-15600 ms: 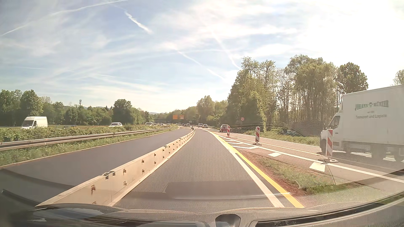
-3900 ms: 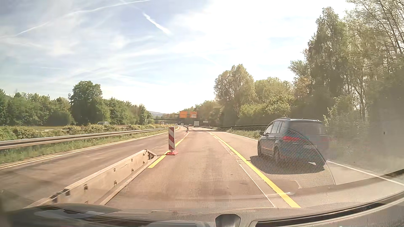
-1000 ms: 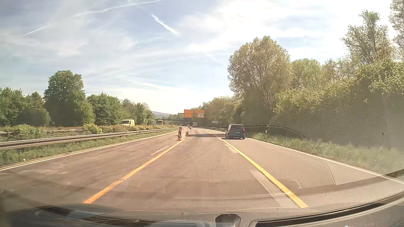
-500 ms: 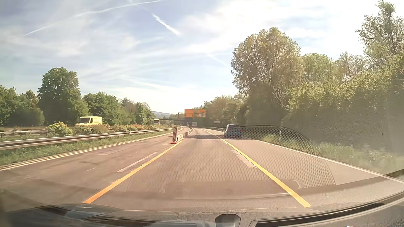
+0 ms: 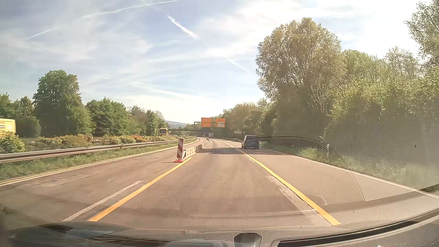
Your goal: Follow the waypoints while adhering to traffic rules and regulations
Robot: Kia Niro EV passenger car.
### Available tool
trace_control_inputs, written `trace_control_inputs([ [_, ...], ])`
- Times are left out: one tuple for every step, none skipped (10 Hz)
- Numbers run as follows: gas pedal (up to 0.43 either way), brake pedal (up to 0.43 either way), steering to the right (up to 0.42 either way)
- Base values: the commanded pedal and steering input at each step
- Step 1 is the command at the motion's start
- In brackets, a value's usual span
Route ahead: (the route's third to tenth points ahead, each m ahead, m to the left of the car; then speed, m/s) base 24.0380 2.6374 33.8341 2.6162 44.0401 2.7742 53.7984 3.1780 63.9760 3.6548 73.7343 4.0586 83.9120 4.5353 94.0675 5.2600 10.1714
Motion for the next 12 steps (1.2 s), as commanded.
trace_control_inputs([
  [0.150, 0.000, -0.004],
  [0.150, 0.000, -0.004],
  [0.150, 0.000, -0.004],
  [0.150, 0.000, -0.004],
  [0.150, 0.000, -0.004],
  [0.150, 0.000, -0.004],
  [0.150, 0.000, -0.004],
  [0.138, 0.000, -0.004],
  [0.138, 0.000, -0.004],
  [0.138, 0.000, -0.004],
  [0.138, 0.000, -0.004],
  [0.138, 0.000, -0.004],
])
